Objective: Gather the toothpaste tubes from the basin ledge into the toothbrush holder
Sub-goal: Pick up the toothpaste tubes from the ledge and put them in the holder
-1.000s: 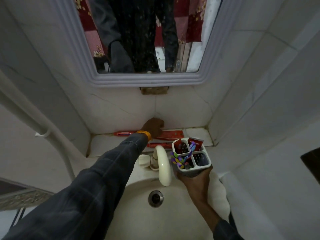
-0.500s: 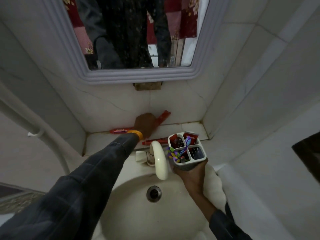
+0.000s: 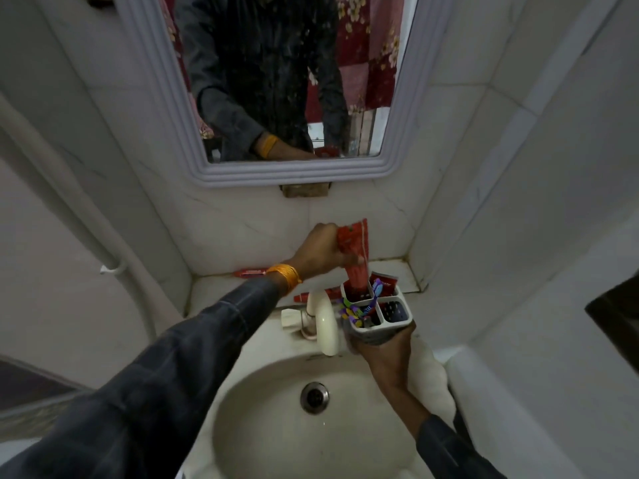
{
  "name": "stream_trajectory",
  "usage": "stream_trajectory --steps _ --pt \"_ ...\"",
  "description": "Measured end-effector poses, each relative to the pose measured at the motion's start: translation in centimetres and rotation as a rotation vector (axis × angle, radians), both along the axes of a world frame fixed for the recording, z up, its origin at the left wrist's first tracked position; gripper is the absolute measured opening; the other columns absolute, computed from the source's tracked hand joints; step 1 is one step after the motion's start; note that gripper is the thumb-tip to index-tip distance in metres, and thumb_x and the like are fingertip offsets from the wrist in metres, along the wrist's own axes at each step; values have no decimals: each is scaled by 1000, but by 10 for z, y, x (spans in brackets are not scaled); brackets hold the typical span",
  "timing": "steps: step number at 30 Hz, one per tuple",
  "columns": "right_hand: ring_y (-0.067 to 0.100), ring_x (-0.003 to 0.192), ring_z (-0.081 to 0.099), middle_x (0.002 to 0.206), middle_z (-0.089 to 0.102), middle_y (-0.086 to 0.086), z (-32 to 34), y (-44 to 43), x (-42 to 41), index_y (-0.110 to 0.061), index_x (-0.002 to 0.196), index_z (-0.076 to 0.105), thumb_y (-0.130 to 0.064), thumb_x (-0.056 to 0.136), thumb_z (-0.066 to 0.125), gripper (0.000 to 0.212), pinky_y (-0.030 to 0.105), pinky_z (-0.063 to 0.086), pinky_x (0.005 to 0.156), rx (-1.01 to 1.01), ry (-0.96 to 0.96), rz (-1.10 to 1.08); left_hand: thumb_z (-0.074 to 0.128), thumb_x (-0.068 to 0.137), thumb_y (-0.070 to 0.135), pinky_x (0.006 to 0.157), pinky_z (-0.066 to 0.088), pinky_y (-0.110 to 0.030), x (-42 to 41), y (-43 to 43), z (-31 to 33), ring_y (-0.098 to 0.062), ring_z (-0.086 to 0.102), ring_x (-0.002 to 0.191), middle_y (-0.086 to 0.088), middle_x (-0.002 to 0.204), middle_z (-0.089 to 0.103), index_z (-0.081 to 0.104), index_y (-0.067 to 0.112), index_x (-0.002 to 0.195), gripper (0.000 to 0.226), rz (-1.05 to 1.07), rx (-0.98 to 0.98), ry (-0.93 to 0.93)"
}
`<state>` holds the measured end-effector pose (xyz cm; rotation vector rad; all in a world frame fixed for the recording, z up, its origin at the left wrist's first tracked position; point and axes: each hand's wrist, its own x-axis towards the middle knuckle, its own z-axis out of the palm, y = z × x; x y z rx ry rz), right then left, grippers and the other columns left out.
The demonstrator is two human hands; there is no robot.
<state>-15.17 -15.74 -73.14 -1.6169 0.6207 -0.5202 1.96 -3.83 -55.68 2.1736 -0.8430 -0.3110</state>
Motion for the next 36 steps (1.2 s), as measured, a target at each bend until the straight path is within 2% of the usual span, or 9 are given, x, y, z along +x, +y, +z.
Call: stream_trajectory --steps 5,10,15,19,21,24,28,31,36 --pt "1 123 62 137 62 -8 3 0 -2 -27 141 40 -15 48 106 115 10 54 87 0 -3 2 79 79 23 77 56 -36 -7 -14 -24 -24 65 79 -13 92 71 69 4 89 24 25 145 -119" --pt "12 127 63 140 62 -5 0 -2 -4 -29 141 39 -19 47 107 116 34 60 98 -29 10 7 77 79 21 73 56 -32 -8 -16 -29 -17 64 72 -9 90 75 75 8 88 15 -14 174 -111" --pt "14 129 62 142 61 -3 -2 -2 -4 -27 144 38 -19 47 107 119 40 58 102 -30 24 1 76 81 20 74 58 -36 -3 -16 -28 -19 66 74 -9 91 75 75 7 94 19 -47 277 -109" --pt "17 130 62 143 61 -2 -4 -3 -3 -30 144 37 -19 46 107 120 47 58 102 -44 24 9 73 81 20 64 46 -28 -9 -26 -29 -21 60 72 -13 90 73 73 5 90 17 -85 379 -123" --pt "17 131 61 144 60 -1 -5 -3 -3 -28 145 37 -18 47 107 120 43 58 103 -51 26 10 71 82 22 67 45 -27 -12 -28 -34 -23 60 76 -14 96 71 71 3 95 23 -102 440 -124" --pt "17 130 61 143 59 0 -2 -2 -1 -25 145 37 -13 48 105 120 25 57 100 -57 11 18 70 83 21 70 47 -29 -13 -30 -36 -26 64 83 -15 98 72 70 3 99 24 -132 485 -175" --pt "16 128 62 141 60 0 3 -2 -2 -28 142 36 -12 47 105 119 26 56 100 -56 -4 17 68 85 18 76 53 -32 -12 -27 -30 -28 68 87 -13 94 74 73 6 96 17 -149 430 -289" --pt "16 126 62 141 60 1 4 -3 -1 -24 144 36 -11 48 105 119 14 55 94 -40 0 25 67 88 19 79 55 -34 -11 -23 -30 -27 69 88 -12 94 74 73 7 95 15 -139 389 -313" --pt "16 130 59 144 57 -1 5 0 0 -29 145 34 -12 51 104 118 11 54 94 -58 1 59 68 88 20 88 50 -36 -11 -31 -38 -30 63 104 -16 113 68 68 6 114 30 -209 584 -282"
